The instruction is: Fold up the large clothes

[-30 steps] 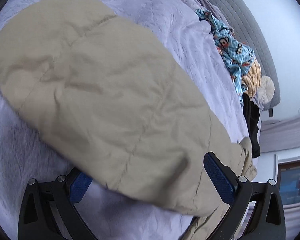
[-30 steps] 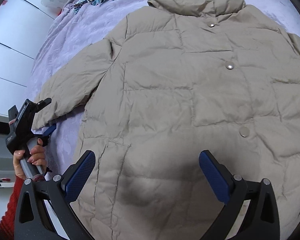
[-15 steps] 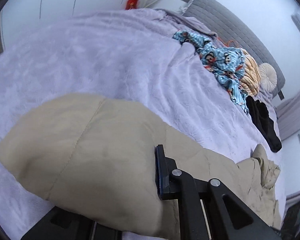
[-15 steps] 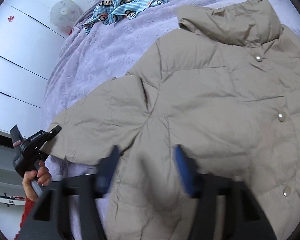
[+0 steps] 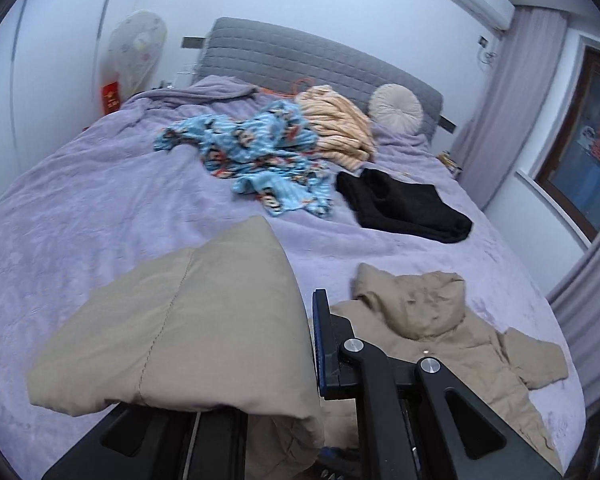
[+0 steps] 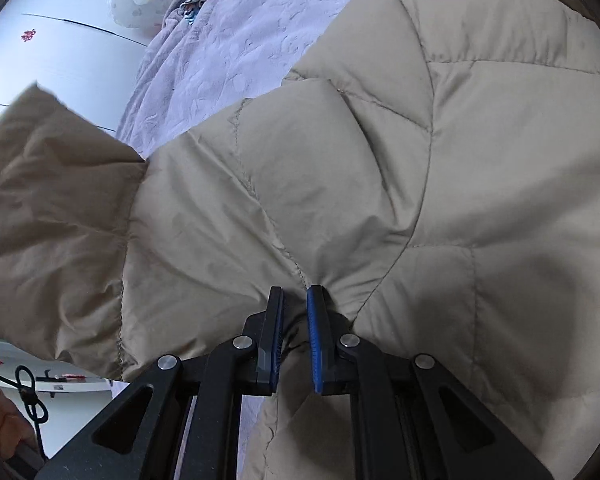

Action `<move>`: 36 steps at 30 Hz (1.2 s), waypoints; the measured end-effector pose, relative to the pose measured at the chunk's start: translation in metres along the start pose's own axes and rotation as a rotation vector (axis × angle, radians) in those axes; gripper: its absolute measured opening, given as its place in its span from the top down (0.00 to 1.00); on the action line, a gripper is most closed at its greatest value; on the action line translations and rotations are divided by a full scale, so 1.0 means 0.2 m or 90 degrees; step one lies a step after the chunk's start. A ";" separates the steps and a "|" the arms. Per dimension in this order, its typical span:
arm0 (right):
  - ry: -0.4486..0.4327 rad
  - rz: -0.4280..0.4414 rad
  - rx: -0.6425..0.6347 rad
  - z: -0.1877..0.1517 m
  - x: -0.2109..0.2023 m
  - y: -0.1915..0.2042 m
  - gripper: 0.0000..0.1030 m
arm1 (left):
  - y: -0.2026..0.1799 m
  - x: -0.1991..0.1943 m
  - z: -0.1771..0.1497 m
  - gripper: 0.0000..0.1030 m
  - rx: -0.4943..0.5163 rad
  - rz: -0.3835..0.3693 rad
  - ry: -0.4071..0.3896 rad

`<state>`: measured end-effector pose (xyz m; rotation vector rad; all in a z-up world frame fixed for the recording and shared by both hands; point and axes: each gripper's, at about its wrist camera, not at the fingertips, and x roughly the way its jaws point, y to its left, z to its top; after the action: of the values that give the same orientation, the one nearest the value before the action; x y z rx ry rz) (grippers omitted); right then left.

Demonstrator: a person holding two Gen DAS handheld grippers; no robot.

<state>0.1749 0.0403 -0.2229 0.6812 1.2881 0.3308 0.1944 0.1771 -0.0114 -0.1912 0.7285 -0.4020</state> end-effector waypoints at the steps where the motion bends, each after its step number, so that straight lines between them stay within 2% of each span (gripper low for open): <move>1: 0.003 0.011 0.002 -0.01 -0.04 -0.02 0.87 | -0.13 0.03 0.00 0.88 0.018 -0.015 0.006; 4: -0.011 0.017 0.008 -0.06 -0.25 -0.12 0.87 | -0.49 0.25 -0.05 0.88 0.073 -0.060 0.051; 8: -0.071 -0.073 -0.016 -0.17 -0.66 -0.36 0.87 | -0.86 0.53 -0.25 0.88 0.164 -0.059 0.114; 12: -0.102 -0.151 0.027 -0.26 -0.97 -0.65 0.87 | -1.03 0.81 -0.56 0.88 0.230 -0.019 0.208; 16: -0.117 -0.182 0.079 -0.32 -1.11 -0.87 0.87 | -1.12 0.92 -0.83 0.88 0.338 0.044 0.238; 19: -0.119 -0.173 0.109 -0.33 -1.11 -0.97 0.87 | -1.15 0.85 -0.88 0.87 0.383 0.044 0.233; 20: -0.122 -0.168 0.114 -0.33 -1.11 -0.98 0.87 | -1.14 0.82 -0.88 0.78 0.380 0.037 0.238; 21: -0.125 -0.165 0.118 -0.31 -1.11 -0.99 0.87 | -1.13 0.80 -0.87 0.46 0.369 0.018 0.247; 22: -0.127 -0.164 0.120 -0.28 -1.11 -0.98 0.87 | -1.11 0.76 -0.85 0.27 0.353 0.005 0.243; 23: -0.128 -0.164 0.121 -0.27 -1.12 -0.99 0.87 | -1.08 0.70 -0.83 0.03 0.342 0.005 0.219; 24: -0.131 -0.166 0.121 -0.26 -1.12 -0.98 0.87 | -1.05 0.65 -0.79 0.01 0.338 0.008 0.195; 27: -0.136 -0.168 0.115 -0.29 -1.16 -0.99 0.87 | -1.00 0.51 -0.73 0.01 0.331 0.007 0.198; 29: -0.137 -0.176 0.097 -0.30 -1.20 -0.96 0.87 | -0.91 0.41 -0.69 0.01 0.303 0.001 0.191; 32: -0.142 -0.209 0.029 -0.26 -1.24 -0.82 0.86 | -0.63 0.29 -0.57 0.01 0.214 0.015 0.180; 33: -0.145 -0.219 0.003 -0.25 -1.25 -0.77 0.85 | -0.52 0.30 -0.51 0.01 0.180 0.022 0.183; 34: -0.149 -0.233 -0.032 -0.22 -1.24 -0.71 0.69 | -0.38 0.31 -0.46 0.01 0.130 0.026 0.192; 35: -0.152 -0.249 -0.073 -0.20 -1.23 -0.63 0.33 | -0.25 0.31 -0.43 0.01 0.083 0.032 0.200; 36: -0.158 -0.263 -0.107 -0.19 -1.22 -0.56 0.16 | -0.13 0.33 -0.40 0.01 0.040 0.041 0.206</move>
<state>0.0579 -0.1767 -0.1116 0.2910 1.1164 0.0131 0.1766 0.1231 -0.1029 -0.0432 1.0357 -0.3984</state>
